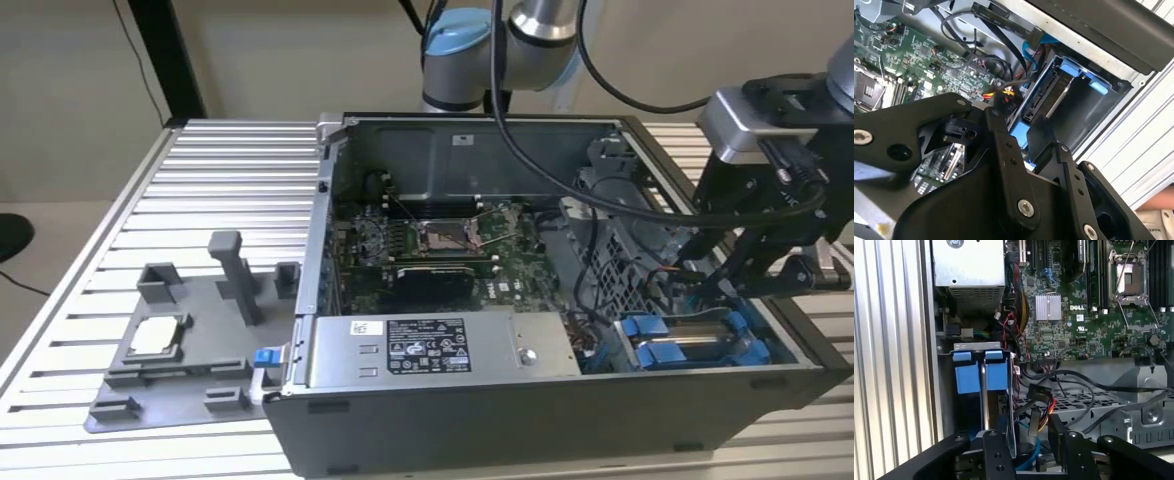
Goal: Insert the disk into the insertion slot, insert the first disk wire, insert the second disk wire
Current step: 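Insert the first disk wire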
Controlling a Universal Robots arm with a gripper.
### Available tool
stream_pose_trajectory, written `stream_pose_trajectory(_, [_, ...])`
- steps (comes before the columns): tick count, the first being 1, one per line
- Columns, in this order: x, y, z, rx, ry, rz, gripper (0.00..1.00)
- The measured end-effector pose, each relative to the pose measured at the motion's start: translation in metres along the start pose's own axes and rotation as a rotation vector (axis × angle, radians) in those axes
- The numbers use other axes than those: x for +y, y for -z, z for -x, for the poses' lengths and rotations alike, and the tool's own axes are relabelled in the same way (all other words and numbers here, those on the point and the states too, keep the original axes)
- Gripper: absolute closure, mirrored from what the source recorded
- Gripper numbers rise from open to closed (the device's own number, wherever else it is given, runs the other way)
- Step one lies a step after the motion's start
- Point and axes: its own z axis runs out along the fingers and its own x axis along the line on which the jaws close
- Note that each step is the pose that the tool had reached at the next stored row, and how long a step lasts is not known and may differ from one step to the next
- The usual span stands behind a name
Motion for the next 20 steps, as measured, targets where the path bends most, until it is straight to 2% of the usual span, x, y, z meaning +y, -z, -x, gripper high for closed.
stream_pose_trajectory(5, [0.0,-0.0047,0.0018,-0.0282,-0.004,0.001,0.0])
stream_pose_trajectory(8, [-0.0006,-0.0066,0.0015,-0.0365,-0.007,0.001,0.0])
stream_pose_trajectory(10, [-0.0018,-0.0072,0.0016,-0.0385,-0.007,0.0011,0.0])
stream_pose_trajectory(20, [-0.0029,-0.0076,0.0014,-0.0388,-0.008,0.0018,0.0])
